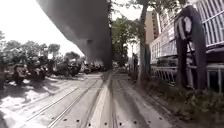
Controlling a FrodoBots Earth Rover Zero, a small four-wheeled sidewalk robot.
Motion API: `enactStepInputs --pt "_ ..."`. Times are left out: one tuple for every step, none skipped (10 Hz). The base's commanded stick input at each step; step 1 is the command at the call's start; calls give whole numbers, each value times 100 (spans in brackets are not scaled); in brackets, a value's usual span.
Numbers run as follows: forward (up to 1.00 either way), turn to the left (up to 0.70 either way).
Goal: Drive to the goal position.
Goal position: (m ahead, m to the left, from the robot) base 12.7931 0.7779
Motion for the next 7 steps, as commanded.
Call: enactStepInputs --pt "45 0" --pt "45 0" --pt "45 0" --pt "45 0" --pt "45 0" --pt "45 0" --pt "45 0"
